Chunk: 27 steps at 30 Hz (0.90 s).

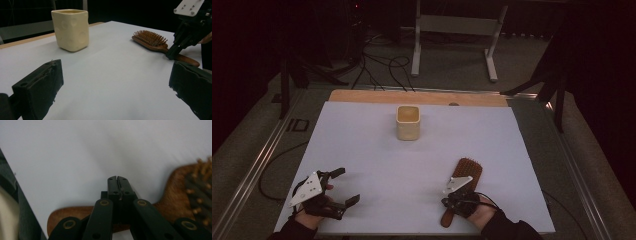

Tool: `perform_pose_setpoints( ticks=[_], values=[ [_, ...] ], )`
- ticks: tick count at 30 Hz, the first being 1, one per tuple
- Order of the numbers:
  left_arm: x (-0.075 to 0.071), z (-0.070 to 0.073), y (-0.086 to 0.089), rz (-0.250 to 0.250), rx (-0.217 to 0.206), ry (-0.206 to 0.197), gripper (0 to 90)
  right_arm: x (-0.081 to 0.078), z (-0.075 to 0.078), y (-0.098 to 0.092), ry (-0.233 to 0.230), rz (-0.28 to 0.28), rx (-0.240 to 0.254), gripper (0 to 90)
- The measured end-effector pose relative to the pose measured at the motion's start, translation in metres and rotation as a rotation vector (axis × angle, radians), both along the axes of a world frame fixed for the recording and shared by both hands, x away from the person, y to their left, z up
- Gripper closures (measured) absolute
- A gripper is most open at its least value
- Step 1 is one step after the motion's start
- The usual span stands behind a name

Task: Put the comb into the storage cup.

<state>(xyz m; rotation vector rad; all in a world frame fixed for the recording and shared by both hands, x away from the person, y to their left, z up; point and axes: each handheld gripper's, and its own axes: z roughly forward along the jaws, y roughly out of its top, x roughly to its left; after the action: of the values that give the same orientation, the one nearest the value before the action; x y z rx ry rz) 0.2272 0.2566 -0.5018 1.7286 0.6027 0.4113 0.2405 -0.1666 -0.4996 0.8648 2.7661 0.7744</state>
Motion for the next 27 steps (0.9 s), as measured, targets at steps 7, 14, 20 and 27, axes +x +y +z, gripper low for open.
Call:
perform_pose_setpoints(
  ticks=[7,14,20,27],
  values=[
    [0.000,0.000,0.000,0.001,0.001,0.000,0.1,-0.006,0.001,-0.016,0.013,-0.019,-0.023,90.0],
    [0.000,0.000,0.000,0.001,0.002,0.001,0.1,-0.011,0.003,-0.039,0.018,-0.056,-0.045,90.0],
    [0.000,0.000,0.000,0.001,0.005,0.001,0.1,-0.008,0.004,-0.057,0.012,-0.098,-0.056,90.0],
    [0.000,0.000,-0.001,0.000,0.005,0.001,0.1,-0.004,0.004,-0.069,0.011,-0.120,-0.063,90.0]
  ],
)
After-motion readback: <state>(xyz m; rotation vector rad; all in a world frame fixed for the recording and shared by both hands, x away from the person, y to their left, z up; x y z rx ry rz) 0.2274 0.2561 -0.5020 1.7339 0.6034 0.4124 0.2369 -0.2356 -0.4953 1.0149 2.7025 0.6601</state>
